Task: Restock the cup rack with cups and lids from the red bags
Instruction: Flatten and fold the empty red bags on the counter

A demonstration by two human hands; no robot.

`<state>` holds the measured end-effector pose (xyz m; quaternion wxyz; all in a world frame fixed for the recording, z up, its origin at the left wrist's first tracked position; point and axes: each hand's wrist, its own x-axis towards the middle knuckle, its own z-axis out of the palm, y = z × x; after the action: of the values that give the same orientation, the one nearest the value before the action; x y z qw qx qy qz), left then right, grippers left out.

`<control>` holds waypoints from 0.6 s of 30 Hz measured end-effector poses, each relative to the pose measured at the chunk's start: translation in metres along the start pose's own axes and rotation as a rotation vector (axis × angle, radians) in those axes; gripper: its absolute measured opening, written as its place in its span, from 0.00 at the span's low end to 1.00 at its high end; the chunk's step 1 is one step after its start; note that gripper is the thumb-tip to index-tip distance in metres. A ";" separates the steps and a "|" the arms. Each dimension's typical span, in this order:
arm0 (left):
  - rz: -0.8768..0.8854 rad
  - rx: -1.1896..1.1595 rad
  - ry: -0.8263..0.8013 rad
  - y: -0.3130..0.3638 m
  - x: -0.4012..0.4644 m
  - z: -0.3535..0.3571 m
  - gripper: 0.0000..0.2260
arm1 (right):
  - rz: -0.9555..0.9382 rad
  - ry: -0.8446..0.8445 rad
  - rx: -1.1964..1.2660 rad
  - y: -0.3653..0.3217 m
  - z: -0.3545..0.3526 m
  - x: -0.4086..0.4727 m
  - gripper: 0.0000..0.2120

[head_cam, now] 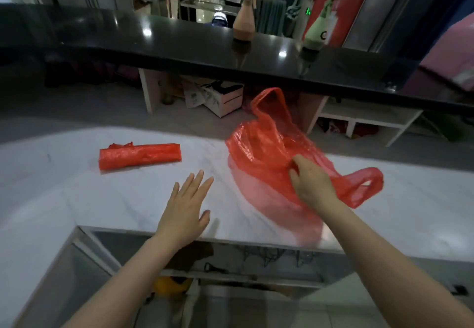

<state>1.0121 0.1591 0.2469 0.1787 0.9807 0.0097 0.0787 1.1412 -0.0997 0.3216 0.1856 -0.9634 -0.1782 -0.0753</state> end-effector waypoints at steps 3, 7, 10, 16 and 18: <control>-0.057 -0.018 0.041 0.016 0.001 -0.002 0.32 | -0.032 0.078 0.192 -0.004 -0.018 0.010 0.03; -0.173 -0.236 0.132 0.062 0.010 -0.005 0.35 | -0.015 0.085 0.546 0.010 -0.053 0.020 0.04; -0.249 -0.504 0.180 0.107 0.011 0.003 0.39 | 0.001 0.091 0.867 0.033 -0.077 0.020 0.06; -0.320 -0.610 0.121 0.176 0.003 0.032 0.46 | 0.159 -0.017 1.244 0.087 -0.096 0.022 0.07; -0.323 -0.689 0.084 0.190 -0.003 0.038 0.43 | 0.181 -0.065 1.230 0.095 -0.090 0.021 0.07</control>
<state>1.0129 -0.0318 0.2784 0.5074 0.8449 0.1444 0.0882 1.1885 -0.2102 0.3778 0.7068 -0.6931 -0.1119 0.0866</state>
